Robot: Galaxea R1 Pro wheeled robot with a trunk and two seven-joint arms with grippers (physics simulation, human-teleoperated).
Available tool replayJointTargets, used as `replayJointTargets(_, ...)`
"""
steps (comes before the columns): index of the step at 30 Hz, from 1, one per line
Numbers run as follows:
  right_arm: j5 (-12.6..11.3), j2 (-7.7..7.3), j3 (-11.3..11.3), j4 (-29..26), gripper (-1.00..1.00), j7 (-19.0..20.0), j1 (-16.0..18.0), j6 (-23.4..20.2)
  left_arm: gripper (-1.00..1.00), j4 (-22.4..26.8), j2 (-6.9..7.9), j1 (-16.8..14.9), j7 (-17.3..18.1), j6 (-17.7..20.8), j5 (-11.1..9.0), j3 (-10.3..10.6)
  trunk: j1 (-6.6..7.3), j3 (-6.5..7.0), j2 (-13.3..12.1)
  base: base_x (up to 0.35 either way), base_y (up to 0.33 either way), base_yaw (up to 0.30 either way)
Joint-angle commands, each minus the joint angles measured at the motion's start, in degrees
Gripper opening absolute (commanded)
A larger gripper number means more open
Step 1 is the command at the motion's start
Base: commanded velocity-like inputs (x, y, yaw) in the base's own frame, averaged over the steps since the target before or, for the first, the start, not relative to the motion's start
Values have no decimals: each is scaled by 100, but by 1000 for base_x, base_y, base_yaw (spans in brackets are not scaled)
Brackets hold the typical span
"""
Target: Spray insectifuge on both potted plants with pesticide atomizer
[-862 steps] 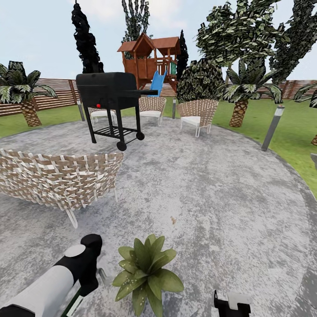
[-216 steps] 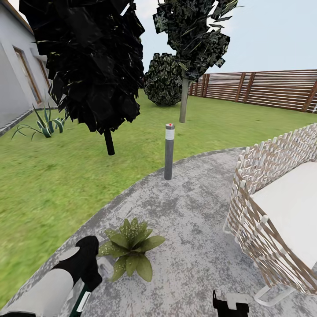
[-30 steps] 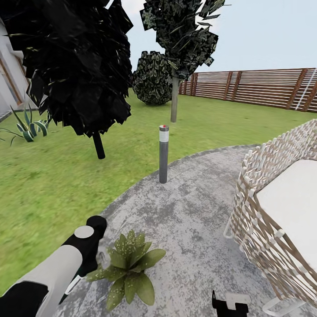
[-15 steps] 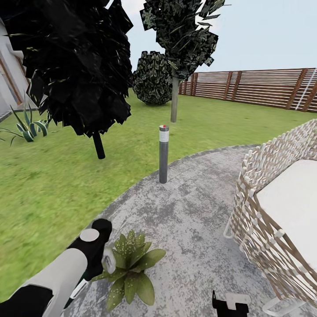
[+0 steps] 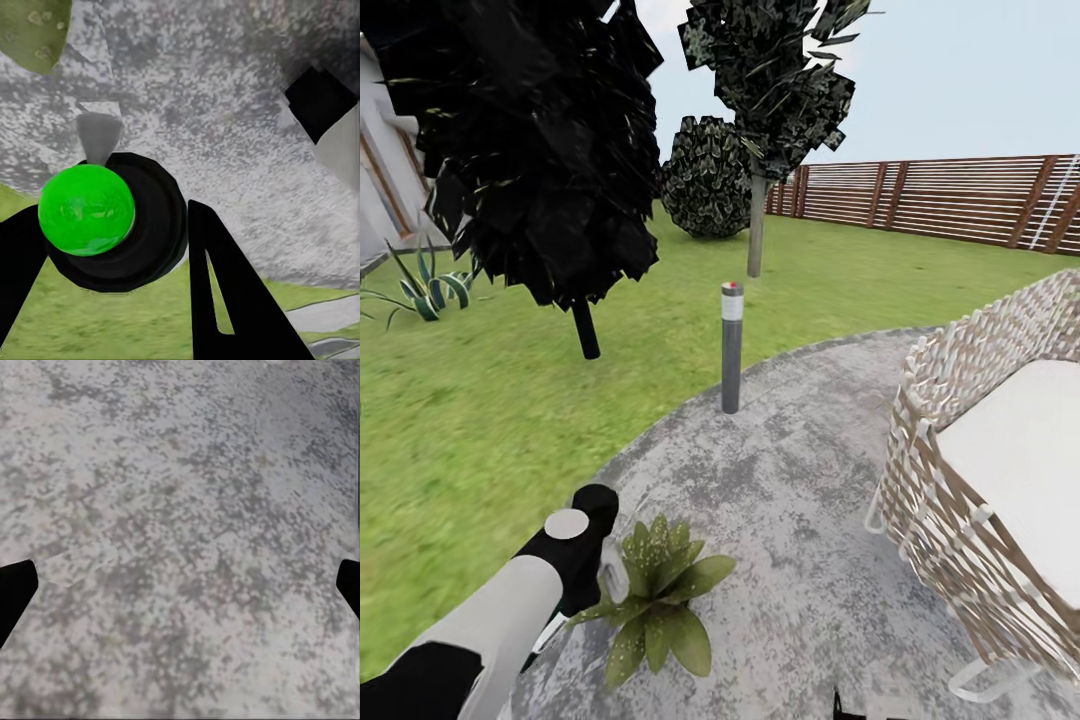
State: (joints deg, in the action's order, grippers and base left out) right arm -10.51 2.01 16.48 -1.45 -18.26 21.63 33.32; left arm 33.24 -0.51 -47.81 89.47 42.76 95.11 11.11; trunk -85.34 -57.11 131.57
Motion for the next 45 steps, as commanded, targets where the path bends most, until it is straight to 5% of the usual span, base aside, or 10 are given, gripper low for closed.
replayJointTargets(1, -47, 2, 50, 5, 100, -19, 0, -17, -100, 38, -33, 3, 53, 58, 48, 17, 4, -5, 2, -334, 0, 0)
replayJointTargets(9, -47, 2, 48, 10, 100, -12, -22, -217, -100, 295, -272, 8, 53, 172, 289, 46, 4, -5, 2, -191, -2, 0)
replayJointTargets(10, -51, 2, 48, 7, 100, -11, -24, -564, -100, 508, -295, 8, 53, 405, 426, 48, 4, -5, 2, 246, -63, 0)
replayJointTargets(16, -56, 17, 54, 4, 100, -4, -27, -713, -100, 419, -501, 36, 53, 496, 778, 16, 4, -5, 2, 44, -13, 0)
replayJointTargets(22, -64, 39, 57, 4, 100, 7, -27, -739, -100, 385, -601, 345, 53, 915, 801, 31, 4, -5, 2, 10, 0, 0)
replayJointTargets(45, -65, 28, 51, 13, 100, -2, -27, -739, -100, -37, -740, 368, 53, 1098, 746, -5, 4, -5, 2, 17, -59, 0)
